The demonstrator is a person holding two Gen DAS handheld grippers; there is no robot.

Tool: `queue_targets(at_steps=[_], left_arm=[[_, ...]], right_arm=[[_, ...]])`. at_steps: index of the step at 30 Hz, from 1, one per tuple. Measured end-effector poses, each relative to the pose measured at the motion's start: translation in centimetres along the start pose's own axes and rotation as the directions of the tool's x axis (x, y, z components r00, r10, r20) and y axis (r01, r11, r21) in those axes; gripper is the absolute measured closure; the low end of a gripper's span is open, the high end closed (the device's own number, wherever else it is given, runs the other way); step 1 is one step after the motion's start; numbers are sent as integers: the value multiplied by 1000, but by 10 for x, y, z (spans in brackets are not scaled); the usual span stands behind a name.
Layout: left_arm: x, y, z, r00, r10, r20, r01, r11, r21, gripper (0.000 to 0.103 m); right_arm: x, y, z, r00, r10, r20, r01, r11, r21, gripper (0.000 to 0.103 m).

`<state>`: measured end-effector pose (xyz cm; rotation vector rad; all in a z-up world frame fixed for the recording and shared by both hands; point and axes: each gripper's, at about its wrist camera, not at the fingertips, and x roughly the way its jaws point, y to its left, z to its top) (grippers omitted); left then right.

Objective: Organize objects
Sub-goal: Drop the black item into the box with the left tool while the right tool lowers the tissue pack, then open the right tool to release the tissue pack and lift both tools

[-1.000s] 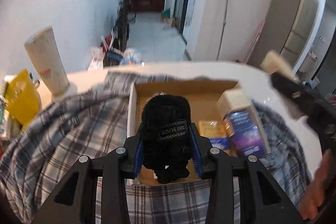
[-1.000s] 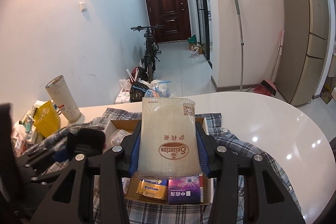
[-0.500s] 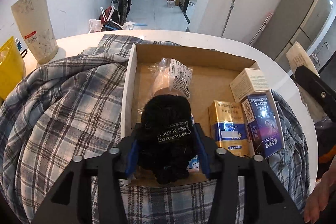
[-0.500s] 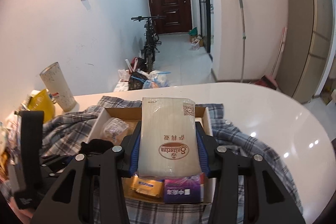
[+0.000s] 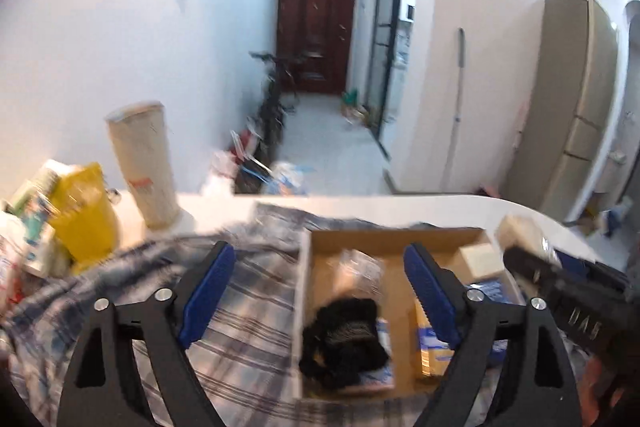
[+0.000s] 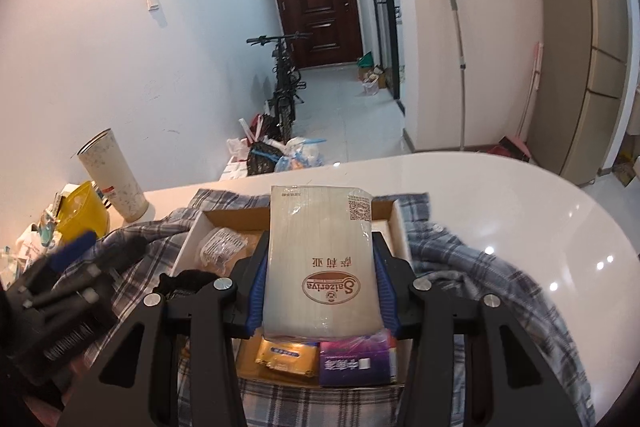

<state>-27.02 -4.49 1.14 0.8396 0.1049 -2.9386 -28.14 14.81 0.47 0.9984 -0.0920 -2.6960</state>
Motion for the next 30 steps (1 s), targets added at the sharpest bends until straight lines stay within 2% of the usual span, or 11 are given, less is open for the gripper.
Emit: queue_targets(at_steps=[1,2,5,8,11,23,27,30], left_arm=[[1,-1,0,1000,8,-1,-8,1000,14,8],[2,-1,0,1000,9,-4,-9,1000,28,0],[1,4,2,1000,-8,2,8,1000,12,0],[2,7,0,999,-45,-6,45,999,-10,0],[2,7,-1,998,-55,-12,55,998,-16,0],[-2,-7,-3,999,-35,4,34,997,68,0],[-4,-7,-2,999,-30,16,28,997,72,0],[-7,-5,-1,999,-31,24,30,997,67,0]], right_arm=[[7,3,-4,1000,13,-22,-13,1000,-4,58],[14,4,-8,999,26,-47,-26,1000,0,58],[31,7,-17,991,72,-114,-69,997,27,58],[39,15,-24,991,37,-128,-40,999,-22,58],[45,14,-29,988,45,-148,-48,999,-16,58],[51,18,-36,987,53,-154,-59,998,-32,54],[49,19,-35,989,60,-139,-65,997,-35,40],[42,17,-32,991,54,-120,-58,998,-34,39]])
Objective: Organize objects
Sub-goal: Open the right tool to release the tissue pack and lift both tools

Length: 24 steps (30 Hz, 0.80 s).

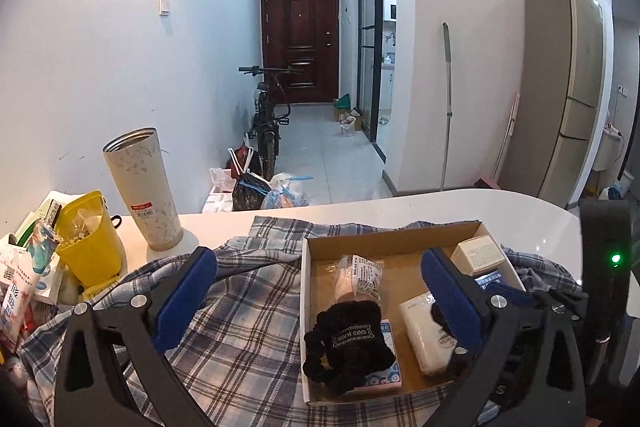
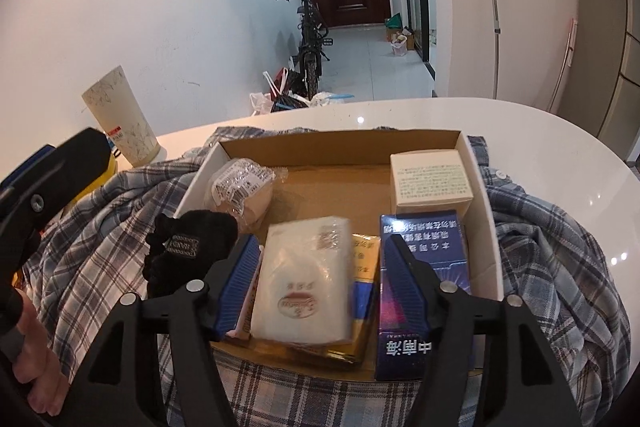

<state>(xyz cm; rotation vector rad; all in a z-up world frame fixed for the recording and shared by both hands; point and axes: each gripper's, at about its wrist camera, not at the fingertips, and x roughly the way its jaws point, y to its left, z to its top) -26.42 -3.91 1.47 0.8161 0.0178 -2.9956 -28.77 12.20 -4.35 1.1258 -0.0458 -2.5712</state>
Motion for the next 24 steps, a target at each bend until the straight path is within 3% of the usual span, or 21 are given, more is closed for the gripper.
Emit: queue_targets(at_steps=[11,14,16,20,24], left_arm=[[-26,-1,10,995,-20,101,22,1000,-17,0],[-46,-2,18,987,-44,154,48,999,-21,0],[-63,-4,26,977,-60,202,67,997,-26,0],[-100,-10,38,955,-72,286,79,997,-10,0],[-139,-5,48,926,-135,352,163,985,-50,0]], right_arm=[[-51,6,20,978,-97,185,114,990,-88,33],[-82,4,28,955,-107,275,133,988,-77,24],[-103,3,30,934,-113,340,144,987,-66,7],[-144,8,36,893,-145,427,196,978,-78,6],[-183,11,33,852,-139,504,208,975,-82,0]])
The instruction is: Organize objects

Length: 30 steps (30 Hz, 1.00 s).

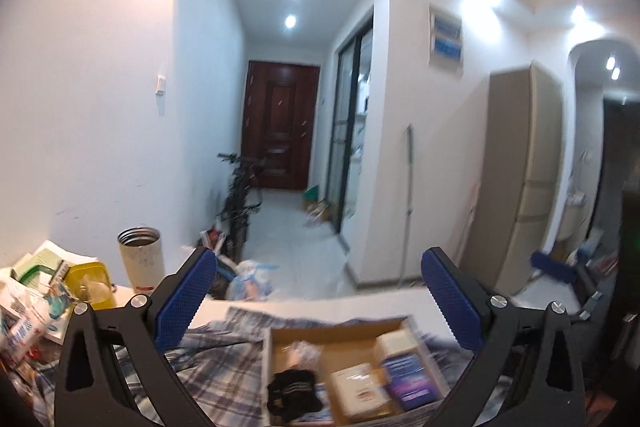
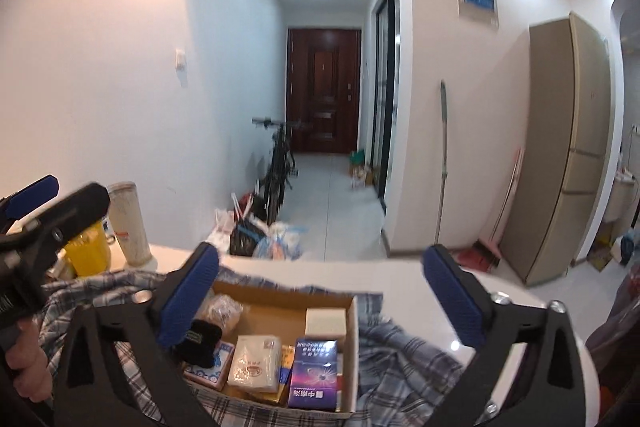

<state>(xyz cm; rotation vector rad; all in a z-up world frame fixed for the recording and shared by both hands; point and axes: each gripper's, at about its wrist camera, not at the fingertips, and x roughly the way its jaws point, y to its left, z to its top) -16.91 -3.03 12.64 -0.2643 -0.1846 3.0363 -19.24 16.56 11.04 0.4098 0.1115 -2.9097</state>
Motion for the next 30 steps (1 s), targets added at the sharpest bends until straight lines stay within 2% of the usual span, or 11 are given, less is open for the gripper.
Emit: queue_targets(at_steps=[3,6,9,12,13,15,18,21,24,27,30], left_arm=[[-25,-2,14,998,-50,39,51,998,-22,0],[-49,-10,23,996,-51,76,51,999,0,0],[-71,-23,29,994,-35,107,28,997,65,0],[-78,-30,33,999,-25,30,23,998,67,0],[-85,-31,33,999,-34,38,31,998,53,0],[-101,-34,31,996,-43,72,39,998,49,0],[-126,-41,28,993,-50,109,41,996,83,0],[-148,-50,25,991,-64,117,51,992,113,0],[-167,-58,22,989,-114,100,103,989,104,0],[-185,-61,15,989,-59,136,48,995,83,0],[-197,-60,-1,983,-35,180,20,996,88,0]], right_arm=[[-23,-2,7,999,1,47,-2,1000,11,0],[-46,-2,10,997,29,77,-29,1000,4,0],[-65,2,12,993,25,117,-22,999,-28,0],[-78,5,12,992,-6,130,10,999,-30,0],[-81,5,12,993,-15,114,17,1000,-23,0],[-90,2,10,995,28,99,-28,1000,-4,0],[-106,-6,5,993,48,107,-50,999,19,0],[-122,-9,1,992,26,127,-28,1000,8,0],[-136,-10,-1,991,-13,130,13,1000,0,0],[-156,-14,-6,989,-19,146,19,1000,3,0],[-171,-18,-16,988,1,157,-1,1000,0,0]])
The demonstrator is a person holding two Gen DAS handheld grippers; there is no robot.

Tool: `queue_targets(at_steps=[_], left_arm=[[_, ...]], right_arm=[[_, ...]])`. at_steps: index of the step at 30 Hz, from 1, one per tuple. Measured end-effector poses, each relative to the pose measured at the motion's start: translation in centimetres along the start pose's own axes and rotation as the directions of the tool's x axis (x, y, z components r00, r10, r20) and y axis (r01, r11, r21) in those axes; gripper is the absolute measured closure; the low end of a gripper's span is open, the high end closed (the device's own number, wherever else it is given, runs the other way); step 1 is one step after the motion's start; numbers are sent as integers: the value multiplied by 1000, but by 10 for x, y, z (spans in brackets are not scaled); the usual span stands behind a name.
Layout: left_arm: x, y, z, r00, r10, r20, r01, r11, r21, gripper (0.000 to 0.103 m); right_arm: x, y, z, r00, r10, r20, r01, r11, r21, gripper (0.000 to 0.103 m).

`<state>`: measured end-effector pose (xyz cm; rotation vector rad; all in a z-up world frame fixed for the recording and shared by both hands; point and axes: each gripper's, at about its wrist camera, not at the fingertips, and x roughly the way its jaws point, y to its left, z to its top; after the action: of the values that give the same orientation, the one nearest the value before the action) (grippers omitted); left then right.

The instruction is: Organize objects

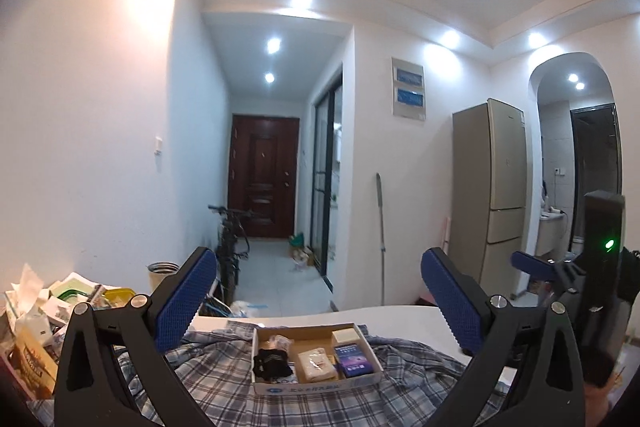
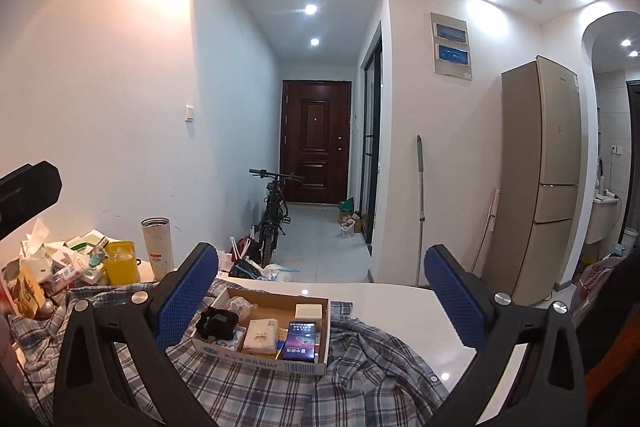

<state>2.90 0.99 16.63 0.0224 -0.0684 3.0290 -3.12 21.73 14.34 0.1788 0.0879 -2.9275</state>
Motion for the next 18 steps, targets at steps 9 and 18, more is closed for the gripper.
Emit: queue_targets(at_steps=[9,18], left_arm=[[-5,15,-62,996,90,-20,-91,995,-36,0],[-9,16,-103,993,121,-6,-121,992,25,0]], right_arm=[[0,-14,-45,999,35,-30,-32,994,100,0],[10,-25,-82,996,20,-84,-11,994,107,0]])
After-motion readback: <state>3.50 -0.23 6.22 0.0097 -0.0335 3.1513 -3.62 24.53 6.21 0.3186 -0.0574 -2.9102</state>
